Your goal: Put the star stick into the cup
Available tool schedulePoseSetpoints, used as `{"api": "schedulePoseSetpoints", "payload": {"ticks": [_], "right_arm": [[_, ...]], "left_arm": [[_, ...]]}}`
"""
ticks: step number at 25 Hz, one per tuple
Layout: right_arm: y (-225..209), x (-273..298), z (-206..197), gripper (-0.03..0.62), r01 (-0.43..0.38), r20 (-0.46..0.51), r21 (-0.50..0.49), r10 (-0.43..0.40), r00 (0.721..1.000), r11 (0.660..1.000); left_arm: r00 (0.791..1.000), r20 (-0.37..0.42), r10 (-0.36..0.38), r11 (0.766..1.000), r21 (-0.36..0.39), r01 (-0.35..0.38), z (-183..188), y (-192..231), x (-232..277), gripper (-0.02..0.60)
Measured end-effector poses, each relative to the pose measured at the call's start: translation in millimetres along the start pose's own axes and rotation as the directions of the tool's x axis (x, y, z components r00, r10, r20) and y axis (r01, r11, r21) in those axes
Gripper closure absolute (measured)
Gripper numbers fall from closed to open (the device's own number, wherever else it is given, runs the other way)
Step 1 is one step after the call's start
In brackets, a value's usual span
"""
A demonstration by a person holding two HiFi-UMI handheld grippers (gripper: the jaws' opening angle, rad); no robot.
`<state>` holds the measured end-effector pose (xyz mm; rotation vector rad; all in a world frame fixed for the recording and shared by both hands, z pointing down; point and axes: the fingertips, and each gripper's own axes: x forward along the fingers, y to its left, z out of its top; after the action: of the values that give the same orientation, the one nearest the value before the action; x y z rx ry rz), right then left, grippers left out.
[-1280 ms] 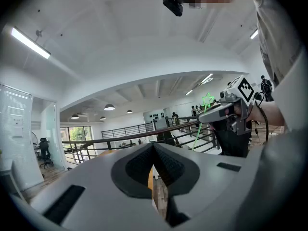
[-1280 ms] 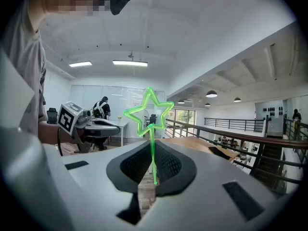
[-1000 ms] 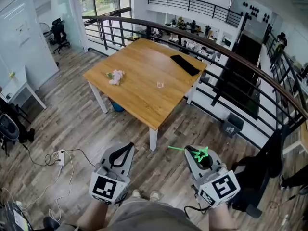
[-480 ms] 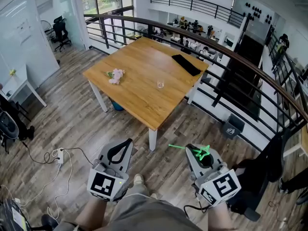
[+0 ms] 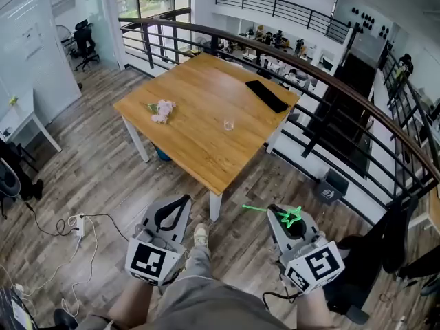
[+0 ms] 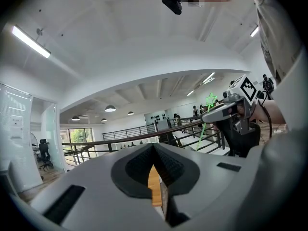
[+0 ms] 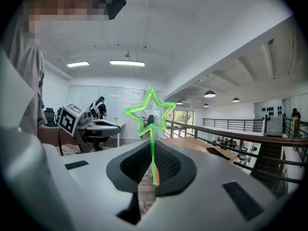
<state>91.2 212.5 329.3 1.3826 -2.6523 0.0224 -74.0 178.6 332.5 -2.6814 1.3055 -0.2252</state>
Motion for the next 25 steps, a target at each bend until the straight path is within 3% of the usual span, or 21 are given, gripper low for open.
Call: {"api": "schedulePoseSetpoints", "payload": {"ticks": [14, 25], "right_arm": [[-77.4, 122.8, -5.6, 0.554, 0.033, -0.050, 0.043, -0.031, 0.998, 0.999], [-151.6, 249.5, 7.1, 0.554, 0.079, -0.102, 0.078, -0.071, 0.992, 0.994]], "left_arm": [[0.998, -0.049, -0.040, 0.999, -0.028, 0.038, -34.2, 86.7, 110.5, 0.566], [0.985, -0.106, -0.139, 0.990, -0.013, 0.139, -55.8, 169.4, 222.3, 0.566]]}}
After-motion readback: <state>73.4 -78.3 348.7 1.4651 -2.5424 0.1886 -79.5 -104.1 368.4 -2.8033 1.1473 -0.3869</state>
